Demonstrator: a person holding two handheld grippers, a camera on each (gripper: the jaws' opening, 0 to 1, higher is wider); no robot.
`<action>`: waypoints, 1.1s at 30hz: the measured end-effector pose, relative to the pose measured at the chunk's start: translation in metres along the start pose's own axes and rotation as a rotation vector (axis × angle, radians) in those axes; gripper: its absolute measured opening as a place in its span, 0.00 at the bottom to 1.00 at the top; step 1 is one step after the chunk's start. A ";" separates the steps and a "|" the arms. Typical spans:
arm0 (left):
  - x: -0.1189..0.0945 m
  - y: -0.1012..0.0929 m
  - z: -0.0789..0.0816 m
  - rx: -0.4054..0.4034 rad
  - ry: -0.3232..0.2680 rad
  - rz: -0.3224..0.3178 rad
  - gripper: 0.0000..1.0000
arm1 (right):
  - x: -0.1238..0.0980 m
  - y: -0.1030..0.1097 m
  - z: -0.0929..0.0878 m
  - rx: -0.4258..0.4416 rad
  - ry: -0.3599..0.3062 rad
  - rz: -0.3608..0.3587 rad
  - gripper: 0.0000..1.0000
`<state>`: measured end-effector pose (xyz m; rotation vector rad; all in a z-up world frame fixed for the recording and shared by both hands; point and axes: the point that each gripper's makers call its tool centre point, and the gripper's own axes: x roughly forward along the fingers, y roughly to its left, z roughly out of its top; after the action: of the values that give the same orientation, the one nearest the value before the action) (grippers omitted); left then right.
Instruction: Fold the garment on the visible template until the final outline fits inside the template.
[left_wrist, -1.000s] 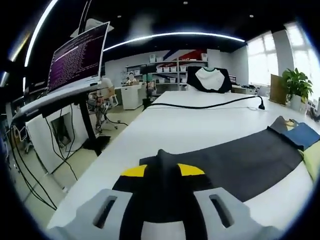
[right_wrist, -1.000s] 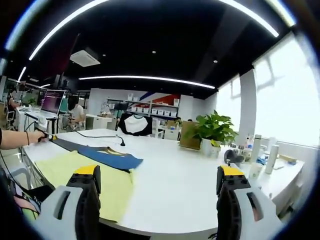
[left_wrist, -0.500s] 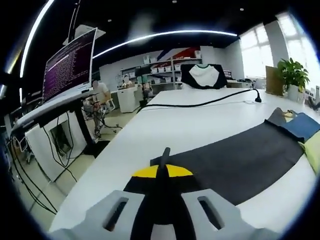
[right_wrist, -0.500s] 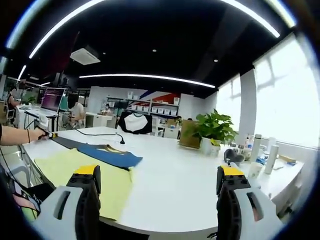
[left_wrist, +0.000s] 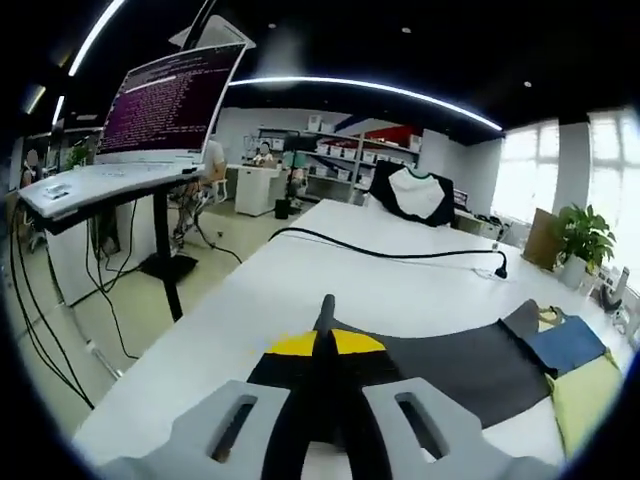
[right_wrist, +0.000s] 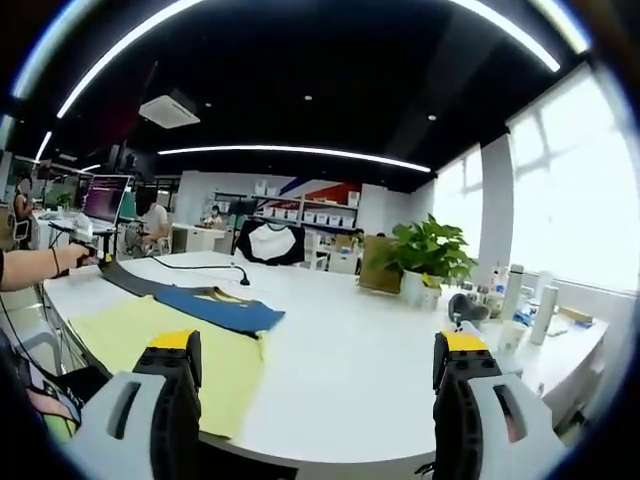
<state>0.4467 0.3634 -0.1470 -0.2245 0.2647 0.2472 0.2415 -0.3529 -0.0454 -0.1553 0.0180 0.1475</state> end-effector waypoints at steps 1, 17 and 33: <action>-0.002 -0.004 0.005 -0.007 -0.005 -0.008 0.03 | 0.000 -0.001 0.000 0.004 -0.002 -0.004 0.99; -0.026 -0.098 0.076 -0.086 -0.076 -0.169 0.03 | -0.004 -0.014 -0.004 -0.006 0.018 -0.043 0.99; -0.048 -0.210 0.120 -0.044 -0.150 -0.367 0.03 | 0.002 -0.010 -0.006 0.000 0.028 -0.031 0.99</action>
<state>0.4860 0.1847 0.0183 -0.2917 0.0658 -0.0937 0.2450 -0.3632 -0.0500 -0.1577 0.0438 0.1141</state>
